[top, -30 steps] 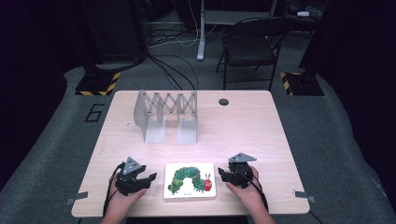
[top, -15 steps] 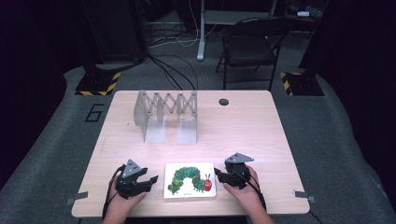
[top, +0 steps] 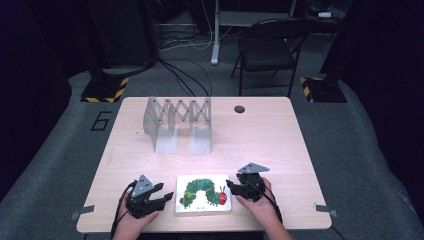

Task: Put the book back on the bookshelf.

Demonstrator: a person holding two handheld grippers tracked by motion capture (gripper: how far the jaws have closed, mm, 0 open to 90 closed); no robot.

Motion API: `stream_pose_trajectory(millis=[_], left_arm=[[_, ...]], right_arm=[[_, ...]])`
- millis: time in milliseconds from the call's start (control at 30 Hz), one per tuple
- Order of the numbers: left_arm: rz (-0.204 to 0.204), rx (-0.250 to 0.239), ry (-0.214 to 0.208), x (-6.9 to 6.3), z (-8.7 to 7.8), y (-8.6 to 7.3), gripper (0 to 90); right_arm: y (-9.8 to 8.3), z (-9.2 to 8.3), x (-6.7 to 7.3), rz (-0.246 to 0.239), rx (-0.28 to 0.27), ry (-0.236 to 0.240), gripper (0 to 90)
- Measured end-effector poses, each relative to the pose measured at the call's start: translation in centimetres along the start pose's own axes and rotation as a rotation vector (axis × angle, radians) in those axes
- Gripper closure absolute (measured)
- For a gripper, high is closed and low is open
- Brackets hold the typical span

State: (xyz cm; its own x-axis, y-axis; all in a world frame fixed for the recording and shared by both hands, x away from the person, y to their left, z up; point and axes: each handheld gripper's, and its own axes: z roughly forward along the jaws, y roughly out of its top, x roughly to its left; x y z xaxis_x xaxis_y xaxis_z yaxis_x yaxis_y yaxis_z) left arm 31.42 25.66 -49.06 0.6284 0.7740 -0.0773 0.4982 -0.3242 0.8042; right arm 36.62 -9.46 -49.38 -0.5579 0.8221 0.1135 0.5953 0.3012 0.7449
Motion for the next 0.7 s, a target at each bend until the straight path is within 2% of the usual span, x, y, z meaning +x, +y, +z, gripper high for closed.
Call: stream_pose_trajectory(millis=[33,67,100,167,200,333,367,467,533,700], left_arm=[[-0.013,0.0,-0.007,-0.1,0.0,0.0,45.9],[-0.031,0.002,-0.017,-0.2,0.0,-0.1,45.0],[-0.027,0.012,-0.023,-0.2,0.0,-0.1,45.0],[-0.044,0.025,-0.034,-0.5,0.0,-0.4,43.6],[-0.034,0.043,-0.043,-0.6,0.0,-0.5,42.1],[-0.031,0.06,-0.065,-1.5,0.5,-1.0,39.0],[-0.011,0.07,-0.074,-1.6,0.6,-1.1,39.0],[0.008,0.074,-0.081,-2.2,1.0,-1.4,38.0],[0.017,0.091,-0.098,-2.4,1.1,-1.6,37.9],[0.016,0.09,-0.097,-3.0,1.5,-2.1,37.9]], right_arm=[[0.0,0.0,0.0,0.0,0.0,0.0,50.7],[0.1,0.0,0.0,0.022,0.011,0.021,51.0],[0.1,0.0,0.0,0.022,0.011,0.021,51.0],[0.2,0.1,-0.1,0.028,0.017,0.029,51.0],[0.3,0.1,-0.1,0.024,0.023,0.035,50.8],[0.5,0.1,-0.1,0.012,0.024,0.047,50.0],[0.5,0.1,-0.1,0.012,0.024,0.047,50.0],[0.7,0.2,-0.1,0.01,0.025,0.048,49.4],[0.9,0.4,-0.4,0.021,0.027,0.06,48.9],[1.2,0.7,-0.7,0.05,0.041,0.075,48.8]])
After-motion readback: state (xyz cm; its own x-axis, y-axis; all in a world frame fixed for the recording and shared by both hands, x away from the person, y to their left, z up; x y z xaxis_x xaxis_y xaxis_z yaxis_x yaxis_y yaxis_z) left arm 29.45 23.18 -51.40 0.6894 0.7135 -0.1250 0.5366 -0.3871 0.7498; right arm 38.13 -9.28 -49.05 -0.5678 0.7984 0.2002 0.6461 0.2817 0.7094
